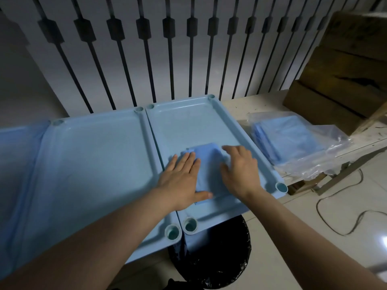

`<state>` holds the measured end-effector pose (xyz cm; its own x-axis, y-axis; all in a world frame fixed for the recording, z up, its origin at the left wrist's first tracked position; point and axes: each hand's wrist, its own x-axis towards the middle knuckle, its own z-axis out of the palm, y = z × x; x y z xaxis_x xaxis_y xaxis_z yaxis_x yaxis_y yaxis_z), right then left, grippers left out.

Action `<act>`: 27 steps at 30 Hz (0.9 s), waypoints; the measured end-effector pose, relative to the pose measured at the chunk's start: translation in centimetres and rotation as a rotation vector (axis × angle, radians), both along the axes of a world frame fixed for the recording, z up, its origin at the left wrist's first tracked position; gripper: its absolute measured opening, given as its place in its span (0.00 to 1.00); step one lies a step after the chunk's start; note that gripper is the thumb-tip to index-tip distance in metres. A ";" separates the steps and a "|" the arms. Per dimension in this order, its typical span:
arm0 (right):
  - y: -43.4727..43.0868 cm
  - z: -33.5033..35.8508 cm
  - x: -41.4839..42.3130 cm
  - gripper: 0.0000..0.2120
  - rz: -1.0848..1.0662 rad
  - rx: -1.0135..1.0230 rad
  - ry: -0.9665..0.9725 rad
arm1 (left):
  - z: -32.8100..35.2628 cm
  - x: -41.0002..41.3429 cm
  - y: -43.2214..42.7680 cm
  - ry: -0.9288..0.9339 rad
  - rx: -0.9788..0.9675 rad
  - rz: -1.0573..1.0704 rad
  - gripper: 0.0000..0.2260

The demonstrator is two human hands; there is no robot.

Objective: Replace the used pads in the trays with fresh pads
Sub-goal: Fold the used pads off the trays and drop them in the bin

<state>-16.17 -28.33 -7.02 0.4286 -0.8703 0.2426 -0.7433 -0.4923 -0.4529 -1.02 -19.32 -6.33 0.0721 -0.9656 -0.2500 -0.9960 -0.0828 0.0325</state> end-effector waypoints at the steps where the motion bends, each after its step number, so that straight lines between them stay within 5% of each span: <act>1: 0.0 -0.1 0.6 0.25 0.118 -0.036 -0.005 | 0.0 0.0 0.0 -0.024 0.010 -0.010 0.48; 4: 0.4 -1.2 2.5 0.29 0.377 0.006 0.196 | 0.3 -0.3 0.1 -0.108 0.042 -0.048 0.52; 8: -0.4 -2.5 3.1 0.29 0.332 0.074 0.400 | 0.3 -0.8 -0.2 -0.173 0.132 -0.013 0.51; 15: -1.4 -3.1 1.9 0.37 0.234 0.079 0.429 | 0.7 -0.3 -0.5 -0.105 0.186 0.003 0.39; 27: 0.1 -1.4 0.8 0.32 0.116 0.259 0.386 | 1.7 -0.6 -0.3 -0.151 0.194 0.039 0.46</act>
<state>-15.35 -28.22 -8.47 0.5430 -0.8220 -0.1718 -0.8279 -0.4899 -0.2729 -1.58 -19.62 -4.62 0.1589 -0.8962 -0.4142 -0.9843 -0.1114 -0.1366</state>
